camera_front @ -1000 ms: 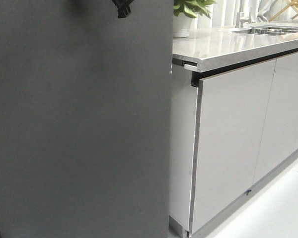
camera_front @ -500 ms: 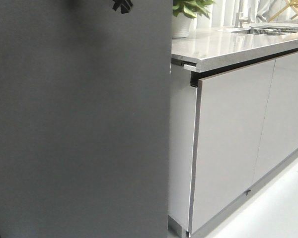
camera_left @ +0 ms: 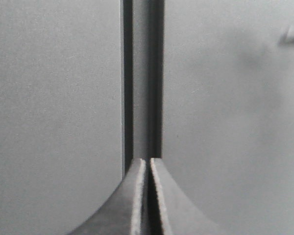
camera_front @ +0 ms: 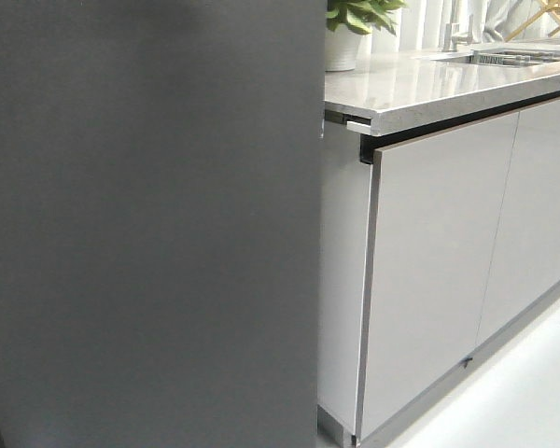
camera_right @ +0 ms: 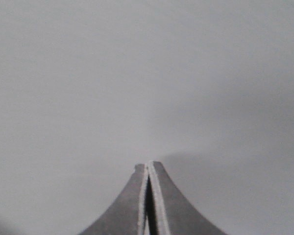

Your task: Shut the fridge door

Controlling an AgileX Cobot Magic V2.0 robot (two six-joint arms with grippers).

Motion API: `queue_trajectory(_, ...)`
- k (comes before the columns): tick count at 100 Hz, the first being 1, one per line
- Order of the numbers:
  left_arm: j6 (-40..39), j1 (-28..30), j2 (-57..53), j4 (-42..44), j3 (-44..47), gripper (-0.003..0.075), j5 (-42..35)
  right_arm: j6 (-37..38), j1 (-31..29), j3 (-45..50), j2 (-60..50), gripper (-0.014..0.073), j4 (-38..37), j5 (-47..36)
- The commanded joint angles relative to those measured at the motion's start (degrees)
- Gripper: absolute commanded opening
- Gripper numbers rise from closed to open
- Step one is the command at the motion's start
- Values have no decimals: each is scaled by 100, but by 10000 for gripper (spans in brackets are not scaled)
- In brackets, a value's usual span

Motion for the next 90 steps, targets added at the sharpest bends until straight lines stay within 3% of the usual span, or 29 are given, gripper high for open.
queue_trajectory(1, -25, -21, -117, -23, 201, -20, -418, -93, -29, -111, -671, -46, -132, 186)
queue_trajectory(26, -25, -21, -117, -23, 201, -20, -418, -93, -29, 634, -1509, -46, -190, -854)
queue_trajectory(62, -25, -21, -117, -23, 201, -20, -418, -25, -44, 905, -2026, -46, -117, -634)
queue_trajectory(90, -25, -21, -117, -23, 201, -20, -418, -25, -44, 908, -2472, -46, -542, -663)
